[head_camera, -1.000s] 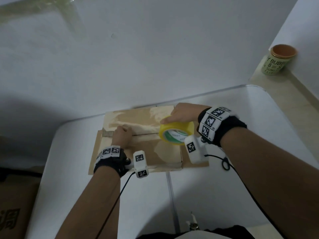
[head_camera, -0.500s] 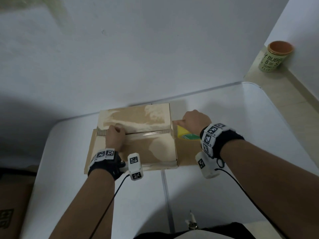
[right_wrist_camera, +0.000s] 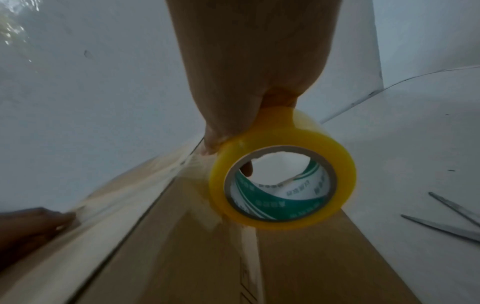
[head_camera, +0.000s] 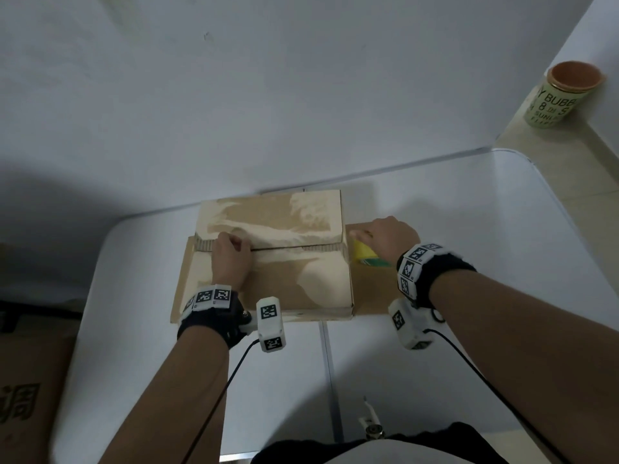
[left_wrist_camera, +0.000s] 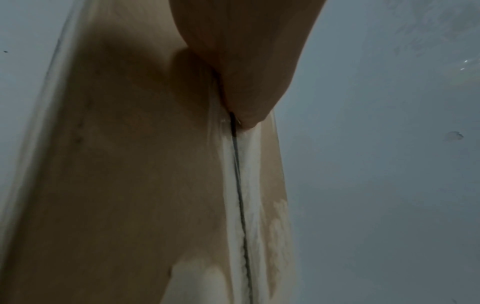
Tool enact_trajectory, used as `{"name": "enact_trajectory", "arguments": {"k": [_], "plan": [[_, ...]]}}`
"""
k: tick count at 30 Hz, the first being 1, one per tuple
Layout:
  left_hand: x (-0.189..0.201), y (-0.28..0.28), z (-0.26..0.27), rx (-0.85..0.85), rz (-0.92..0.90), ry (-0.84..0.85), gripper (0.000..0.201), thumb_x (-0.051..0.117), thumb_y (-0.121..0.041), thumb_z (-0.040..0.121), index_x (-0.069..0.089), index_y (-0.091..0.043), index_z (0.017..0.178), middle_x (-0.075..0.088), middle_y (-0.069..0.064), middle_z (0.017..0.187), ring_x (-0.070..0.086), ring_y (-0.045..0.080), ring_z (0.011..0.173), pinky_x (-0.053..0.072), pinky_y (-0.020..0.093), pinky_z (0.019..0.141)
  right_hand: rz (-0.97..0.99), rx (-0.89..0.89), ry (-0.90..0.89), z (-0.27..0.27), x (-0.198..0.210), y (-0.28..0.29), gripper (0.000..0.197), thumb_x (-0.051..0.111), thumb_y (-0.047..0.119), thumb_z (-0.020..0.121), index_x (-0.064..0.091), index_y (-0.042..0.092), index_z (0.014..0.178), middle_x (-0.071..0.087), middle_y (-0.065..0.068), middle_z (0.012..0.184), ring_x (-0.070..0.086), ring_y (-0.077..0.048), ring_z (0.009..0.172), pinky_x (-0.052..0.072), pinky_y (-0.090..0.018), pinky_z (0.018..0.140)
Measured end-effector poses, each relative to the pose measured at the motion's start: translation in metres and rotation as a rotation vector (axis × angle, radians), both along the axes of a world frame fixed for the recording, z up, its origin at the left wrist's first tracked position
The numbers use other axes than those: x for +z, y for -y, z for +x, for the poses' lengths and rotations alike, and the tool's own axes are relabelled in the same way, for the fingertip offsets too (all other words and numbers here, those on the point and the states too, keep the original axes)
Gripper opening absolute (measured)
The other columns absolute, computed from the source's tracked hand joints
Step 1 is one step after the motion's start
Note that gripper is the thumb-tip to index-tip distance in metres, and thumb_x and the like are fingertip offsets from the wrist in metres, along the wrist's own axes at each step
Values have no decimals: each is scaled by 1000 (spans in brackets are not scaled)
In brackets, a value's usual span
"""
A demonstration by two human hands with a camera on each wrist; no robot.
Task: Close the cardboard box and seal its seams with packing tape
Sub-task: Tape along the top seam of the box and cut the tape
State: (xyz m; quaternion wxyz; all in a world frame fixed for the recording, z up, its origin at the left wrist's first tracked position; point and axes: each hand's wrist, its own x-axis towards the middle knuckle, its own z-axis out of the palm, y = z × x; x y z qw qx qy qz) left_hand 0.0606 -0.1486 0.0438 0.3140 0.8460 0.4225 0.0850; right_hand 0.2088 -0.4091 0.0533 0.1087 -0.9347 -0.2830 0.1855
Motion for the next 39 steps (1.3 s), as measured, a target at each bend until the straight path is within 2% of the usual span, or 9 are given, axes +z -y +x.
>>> {"name": "enact_trajectory", "arguments": {"k": [4, 9, 11, 13, 16, 21, 24, 28, 39], "plan": [[-3, 1, -3, -43, 26, 64, 26, 60, -34, 92, 51, -10, 91, 59, 10, 93, 57, 27, 86, 43, 32, 71, 44, 40, 32, 1, -14, -2, 59, 35, 50, 99, 32, 13, 53, 40, -2, 53, 43, -20, 53, 33, -29, 56], [-9, 17, -5, -88, 287, 42, 36, 64, -37, 88, 53, -4, 100, 51, 15, 105, 48, 32, 99, 42, 43, 87, 45, 34, 21, 0, -19, -5, 58, 33, 49, 100, 32, 14, 52, 39, 1, 53, 44, -18, 54, 34, -28, 56], [-8, 31, 0, -122, 389, -72, 43, 49, -41, 96, 48, -11, 126, 44, 15, 132, 42, 33, 122, 32, 48, 102, 23, 50, 21, -2, -17, -5, 59, 31, 47, 101, 32, 15, 52, 38, 2, 53, 45, -18, 56, 32, -28, 55], [-7, 46, 9, -212, 400, -187, 56, 29, -42, 102, 19, -20, 152, 14, 8, 160, 12, 28, 147, 0, 48, 117, 9, 67, 33, -5, -14, -6, 58, 29, 46, 102, 33, 15, 53, 39, 2, 54, 48, -20, 60, 33, -28, 57], [-7, 82, 36, -415, 351, -269, 59, 13, -42, 103, -9, -22, 154, -17, 0, 161, -17, 20, 148, -22, 41, 110, 27, 40, 28, -11, -11, -6, 55, 30, 43, 102, 39, 12, 58, 47, -1, 64, 53, -21, 67, 33, -28, 63], [-7, 122, 61, -663, 336, -297, 60, 8, -44, 102, -11, -19, 153, -20, -1, 160, -21, 17, 146, -21, 41, 114, 117, -100, -113, -11, -13, -7, 49, 36, 43, 101, 56, 5, 77, 56, -3, 80, 52, -21, 79, 22, -25, 65], [-9, 118, 61, -681, 348, -327, 66, 9, -53, 100, -11, -19, 154, -21, -1, 160, -22, 17, 146, -19, 43, 116, 108, -78, -156, -10, -8, -8, 49, 32, 39, 103, 63, 1, 107, 64, -14, 109, 58, -28, 99, 25, -25, 69], [-8, 125, 64, -677, 358, -348, 69, 8, -55, 99, -12, -16, 153, -21, 3, 160, -23, 19, 146, -17, 44, 117, 117, -151, -265, -10, 5, -11, 48, 23, 32, 105, 57, 3, 124, 56, -16, 131, 51, -30, 120, 34, -31, 95], [-6, 123, 61, -691, 308, -367, 71, 15, -48, 101, -14, -7, 151, -21, 10, 159, -21, 22, 147, -10, 44, 120, 67, 0, -433, 1, 8, 0, 44, 38, 40, 100, 63, 9, 119, 62, -12, 125, 55, -28, 113, 41, -37, 100]]}}
